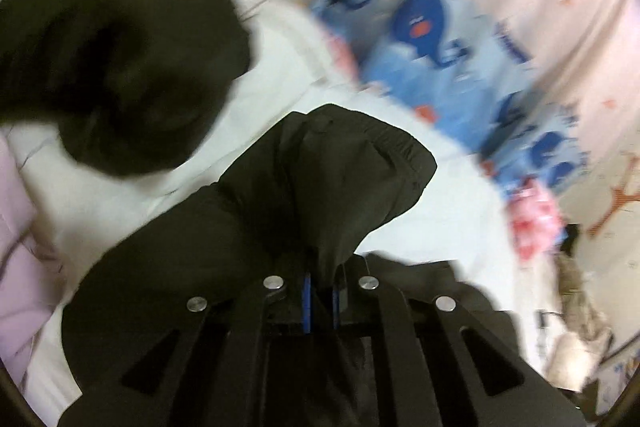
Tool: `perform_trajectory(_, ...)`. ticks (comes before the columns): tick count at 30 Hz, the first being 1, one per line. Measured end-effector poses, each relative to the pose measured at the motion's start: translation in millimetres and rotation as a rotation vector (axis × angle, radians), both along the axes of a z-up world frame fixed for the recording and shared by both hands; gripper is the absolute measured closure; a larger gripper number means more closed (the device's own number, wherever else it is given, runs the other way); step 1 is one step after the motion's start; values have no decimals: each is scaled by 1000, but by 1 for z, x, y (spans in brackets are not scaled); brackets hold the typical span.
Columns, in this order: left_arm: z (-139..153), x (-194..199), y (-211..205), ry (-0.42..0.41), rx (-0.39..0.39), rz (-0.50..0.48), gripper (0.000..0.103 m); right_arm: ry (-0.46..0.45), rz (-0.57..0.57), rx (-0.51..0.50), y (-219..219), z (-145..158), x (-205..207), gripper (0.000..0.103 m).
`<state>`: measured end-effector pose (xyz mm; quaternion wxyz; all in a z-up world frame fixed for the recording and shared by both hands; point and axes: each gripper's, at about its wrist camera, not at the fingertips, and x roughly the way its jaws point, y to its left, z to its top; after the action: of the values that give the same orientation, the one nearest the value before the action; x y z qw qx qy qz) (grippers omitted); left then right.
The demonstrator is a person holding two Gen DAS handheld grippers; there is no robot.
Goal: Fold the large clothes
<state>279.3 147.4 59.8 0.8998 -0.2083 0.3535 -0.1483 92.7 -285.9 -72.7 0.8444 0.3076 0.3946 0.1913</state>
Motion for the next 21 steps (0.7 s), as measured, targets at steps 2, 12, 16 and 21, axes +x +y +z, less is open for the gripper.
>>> perform_trajectory(2,28,-11,-19,-54,-40,-56,96,-12,4,20,0,3,0,10)
perform_trajectory(12,82,-40,-192,-188,-136,-485,96,-92,-53,306,-49,16,-5,10)
perform_trajectory(16,55,-58,-256,-157,-100,-638,96,-119,-67,573,-86,10,-3,7)
perform_trajectory(21,3,-76,-321,-88,-45,-799,96,-126,-88,878,-126,-10,-1,7)
